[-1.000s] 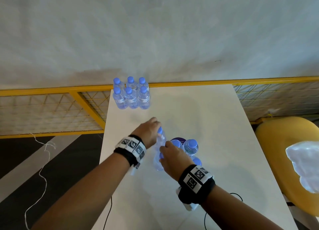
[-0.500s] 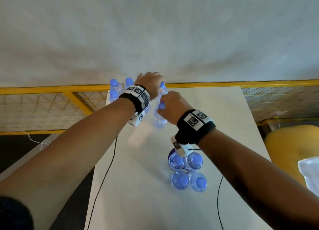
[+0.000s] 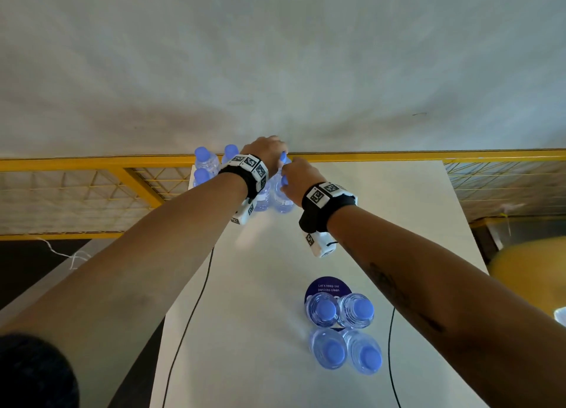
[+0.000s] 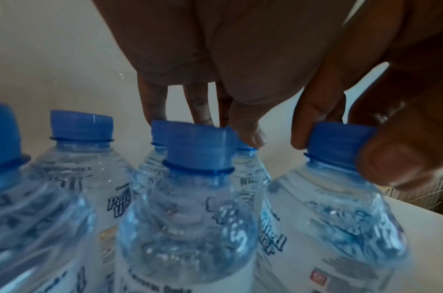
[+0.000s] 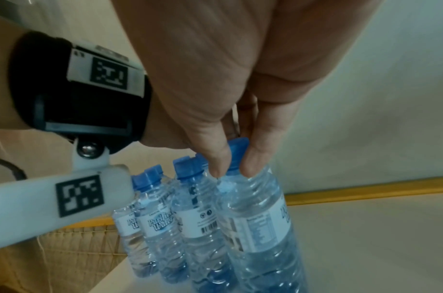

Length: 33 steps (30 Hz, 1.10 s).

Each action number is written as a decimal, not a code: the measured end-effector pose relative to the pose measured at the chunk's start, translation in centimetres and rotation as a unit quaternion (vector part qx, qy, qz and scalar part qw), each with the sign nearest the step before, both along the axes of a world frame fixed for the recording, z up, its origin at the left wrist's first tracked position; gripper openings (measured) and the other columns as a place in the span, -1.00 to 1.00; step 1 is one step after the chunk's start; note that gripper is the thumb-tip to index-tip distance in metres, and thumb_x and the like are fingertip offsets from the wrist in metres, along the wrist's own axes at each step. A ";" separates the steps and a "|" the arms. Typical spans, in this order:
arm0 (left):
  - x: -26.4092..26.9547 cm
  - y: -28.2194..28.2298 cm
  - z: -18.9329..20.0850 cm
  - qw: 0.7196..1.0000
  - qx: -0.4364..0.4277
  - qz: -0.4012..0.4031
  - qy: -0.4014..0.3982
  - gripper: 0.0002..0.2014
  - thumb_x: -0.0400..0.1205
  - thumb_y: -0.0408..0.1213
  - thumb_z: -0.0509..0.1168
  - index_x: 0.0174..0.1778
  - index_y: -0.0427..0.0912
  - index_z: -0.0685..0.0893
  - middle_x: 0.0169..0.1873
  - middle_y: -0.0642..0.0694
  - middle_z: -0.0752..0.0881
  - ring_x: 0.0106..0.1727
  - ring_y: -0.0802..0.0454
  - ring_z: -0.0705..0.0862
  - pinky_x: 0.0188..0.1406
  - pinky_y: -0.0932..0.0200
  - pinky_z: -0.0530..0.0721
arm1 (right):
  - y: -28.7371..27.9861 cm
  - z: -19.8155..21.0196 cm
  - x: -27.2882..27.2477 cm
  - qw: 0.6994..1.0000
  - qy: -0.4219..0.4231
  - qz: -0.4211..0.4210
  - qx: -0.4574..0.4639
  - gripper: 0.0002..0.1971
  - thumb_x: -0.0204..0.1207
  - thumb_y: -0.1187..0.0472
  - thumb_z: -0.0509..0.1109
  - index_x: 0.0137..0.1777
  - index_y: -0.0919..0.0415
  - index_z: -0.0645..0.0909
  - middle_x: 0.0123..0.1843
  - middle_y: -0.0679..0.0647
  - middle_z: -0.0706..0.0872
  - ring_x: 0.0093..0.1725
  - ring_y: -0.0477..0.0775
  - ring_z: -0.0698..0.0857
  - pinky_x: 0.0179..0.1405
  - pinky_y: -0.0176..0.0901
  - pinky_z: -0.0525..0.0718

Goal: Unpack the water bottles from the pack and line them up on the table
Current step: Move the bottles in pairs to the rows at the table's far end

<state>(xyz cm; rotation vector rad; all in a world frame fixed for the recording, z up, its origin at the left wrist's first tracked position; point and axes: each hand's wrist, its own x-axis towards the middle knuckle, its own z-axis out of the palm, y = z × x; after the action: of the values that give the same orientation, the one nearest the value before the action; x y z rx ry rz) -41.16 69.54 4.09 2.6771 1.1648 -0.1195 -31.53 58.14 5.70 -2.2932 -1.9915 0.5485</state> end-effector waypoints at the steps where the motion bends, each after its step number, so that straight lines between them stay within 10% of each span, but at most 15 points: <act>1: 0.0 0.0 -0.1 1.000 0.001 0.000 0.001 -0.79 0.63 -0.41 0.28 0.08 -0.11 0.76 0.10 -0.10 0.67 0.08 -0.22 0.71 0.06 -0.19 0.77 | 0.3 -0.2 0.0 1.000 0.000 0.001 -0.001 -0.78 0.64 0.23 0.33 0.23 0.26 0.62 0.13 0.16 0.59 -0.18 0.10 0.56 -0.22 -0.12 0.53; 19: -1.8 -2.1 2.9 0.996 -0.085 0.024 -0.034 -0.92 0.59 -0.20 0.22 -0.07 -0.07 0.60 0.07 -0.14 0.64 0.10 -0.30 0.72 0.19 -0.29 0.72 | -0.5 -0.4 -0.3 0.999 0.042 -0.025 -0.004 -0.65 0.61 0.22 0.36 0.39 0.21 0.54 0.35 0.24 0.53 0.16 0.29 0.69 0.01 -0.01 0.63; 27: -6.3 -12.5 5.4 0.978 -0.064 -0.011 -0.201 -0.64 0.58 -0.08 0.20 0.10 -0.21 0.77 0.07 -0.12 0.78 0.10 -0.16 0.73 0.18 -0.15 0.68 | -13.6 4.6 -1.0 0.995 0.097 -0.001 0.026 -0.60 0.55 0.18 0.43 0.40 0.14 0.61 0.28 0.17 0.61 0.26 0.23 0.64 0.29 0.02 0.61; 33: -7.5 -24.2 2.7 0.977 -0.156 -0.058 -0.134 -0.76 0.59 0.02 0.42 0.14 0.08 0.74 -0.03 0.17 0.66 -0.13 0.16 0.60 0.14 -0.03 0.74 | -24.9 5.9 -2.9 0.996 0.077 0.001 -0.053 -0.71 0.52 0.20 0.40 0.23 0.03 0.70 0.12 0.11 0.68 0.10 0.22 0.73 0.11 0.04 0.70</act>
<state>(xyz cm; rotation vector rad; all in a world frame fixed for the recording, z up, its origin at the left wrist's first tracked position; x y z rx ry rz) -48.68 45.29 6.82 2.3918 0.8314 0.0374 -34.42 33.20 11.55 -2.2294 -1.9364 0.8246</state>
